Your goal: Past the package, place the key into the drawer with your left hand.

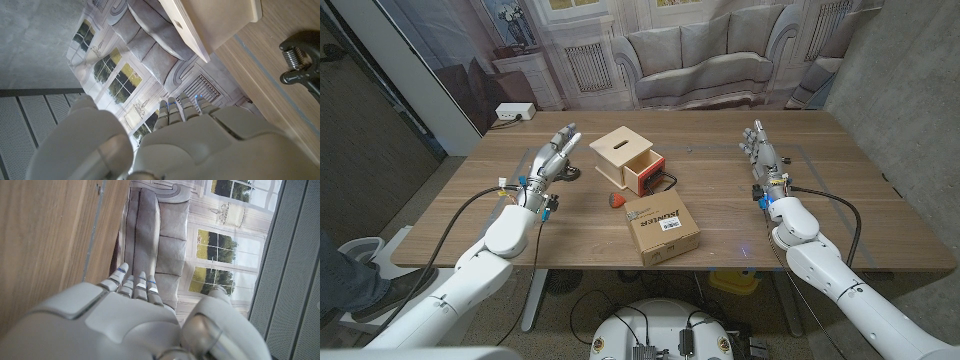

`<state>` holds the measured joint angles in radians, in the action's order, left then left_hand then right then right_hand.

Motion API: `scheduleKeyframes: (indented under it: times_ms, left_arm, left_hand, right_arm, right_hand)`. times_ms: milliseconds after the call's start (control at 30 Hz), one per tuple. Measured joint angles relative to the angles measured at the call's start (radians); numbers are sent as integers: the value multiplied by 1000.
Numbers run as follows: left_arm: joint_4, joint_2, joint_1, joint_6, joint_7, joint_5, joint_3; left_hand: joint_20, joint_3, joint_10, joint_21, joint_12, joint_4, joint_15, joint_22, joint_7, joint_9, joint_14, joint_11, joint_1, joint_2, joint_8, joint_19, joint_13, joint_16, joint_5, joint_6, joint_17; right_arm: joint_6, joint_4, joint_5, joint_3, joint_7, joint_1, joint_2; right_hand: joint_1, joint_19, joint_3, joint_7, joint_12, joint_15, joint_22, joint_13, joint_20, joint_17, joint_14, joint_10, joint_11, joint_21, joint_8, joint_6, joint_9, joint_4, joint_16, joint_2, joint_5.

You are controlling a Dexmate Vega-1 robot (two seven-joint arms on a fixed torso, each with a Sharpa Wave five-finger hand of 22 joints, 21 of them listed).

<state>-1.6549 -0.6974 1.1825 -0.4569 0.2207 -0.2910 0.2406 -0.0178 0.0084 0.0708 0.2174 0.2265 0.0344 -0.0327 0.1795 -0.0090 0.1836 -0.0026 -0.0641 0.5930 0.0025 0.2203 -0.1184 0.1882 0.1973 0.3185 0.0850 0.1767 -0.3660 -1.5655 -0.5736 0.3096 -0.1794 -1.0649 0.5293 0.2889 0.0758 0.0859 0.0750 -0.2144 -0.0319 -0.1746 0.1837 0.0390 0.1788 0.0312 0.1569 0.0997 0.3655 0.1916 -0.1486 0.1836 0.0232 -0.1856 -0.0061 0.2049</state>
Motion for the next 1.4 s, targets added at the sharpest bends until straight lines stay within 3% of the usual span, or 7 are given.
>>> scheduleKeyframes:
  times_ms: [800, 1400]
  left_arm:
    - [-22, -18, 57, -44, 7, 71, -19]
    - [-2, -22, 77, -106, 3, 124, -34]
  left_hand:
    - [-2, -2, 12, 0, 0, -13, 2, 0, -2, 0, 9, 2, 20, 4, 0, 9, 0, 0, 8, 9, 3]
    - [-4, -3, 25, 0, 0, -14, 2, 0, -8, 0, 19, -11, 28, 4, 0, 14, 0, 0, 8, 26, 3]
  right_arm:
    - [24, -73, 17, -12, -54, -53, 15]
    - [56, -172, 45, -35, -104, -118, 40]
  right_hand:
    - [4, 0, 0, 0, 0, 0, 0, 0, 0, 0, 0, 0, 0, -14, 0, 0, 0, 0, 0, 4, 0]
    - [4, 0, -7, 0, 0, -4, 0, 0, 0, 0, 4, 0, 0, -25, 0, 0, 0, 2, 0, 4, 0]
